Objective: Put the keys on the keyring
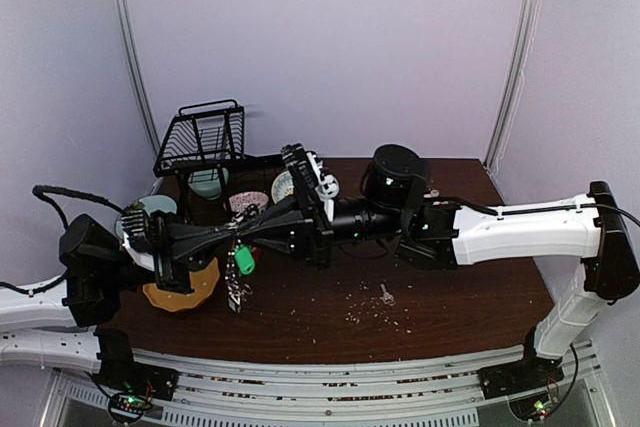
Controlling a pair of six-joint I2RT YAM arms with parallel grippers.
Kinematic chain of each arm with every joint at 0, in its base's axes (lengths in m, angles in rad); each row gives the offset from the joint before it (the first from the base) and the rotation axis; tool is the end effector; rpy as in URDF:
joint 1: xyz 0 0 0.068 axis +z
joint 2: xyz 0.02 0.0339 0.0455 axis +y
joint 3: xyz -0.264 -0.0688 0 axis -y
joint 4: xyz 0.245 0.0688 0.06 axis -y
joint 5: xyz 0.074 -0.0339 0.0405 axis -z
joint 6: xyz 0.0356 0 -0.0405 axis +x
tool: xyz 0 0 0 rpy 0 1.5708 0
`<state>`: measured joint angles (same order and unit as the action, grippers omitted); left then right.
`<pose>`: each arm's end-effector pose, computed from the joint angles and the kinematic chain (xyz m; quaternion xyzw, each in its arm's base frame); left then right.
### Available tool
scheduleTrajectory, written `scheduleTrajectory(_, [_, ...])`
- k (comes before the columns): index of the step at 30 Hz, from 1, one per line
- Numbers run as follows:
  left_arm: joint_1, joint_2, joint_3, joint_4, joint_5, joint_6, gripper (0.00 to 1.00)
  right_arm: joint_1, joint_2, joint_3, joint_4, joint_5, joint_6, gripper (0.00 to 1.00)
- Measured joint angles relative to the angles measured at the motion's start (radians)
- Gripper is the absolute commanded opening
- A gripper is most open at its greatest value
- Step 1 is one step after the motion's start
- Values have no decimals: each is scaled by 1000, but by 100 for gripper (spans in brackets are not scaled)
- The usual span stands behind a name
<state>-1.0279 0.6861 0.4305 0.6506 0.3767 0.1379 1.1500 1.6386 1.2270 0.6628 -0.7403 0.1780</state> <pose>0.0750 -0.1496 0.3181 0.4300 0.3691 -0.4456 0.6931 0.1348 0.3599 0.3588 -0.5197 0.3718 0.6286 0.4434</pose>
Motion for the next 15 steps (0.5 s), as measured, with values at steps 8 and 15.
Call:
scheduleTrajectory(8, [-2, 0, 0, 3, -2, -2, 0, 0, 0, 9, -11, 11, -22, 0])
scheduleTrajectory(15, [-2, 9, 3, -20, -38, -5, 0, 0, -27, 16, -113, 61, -86, 0])
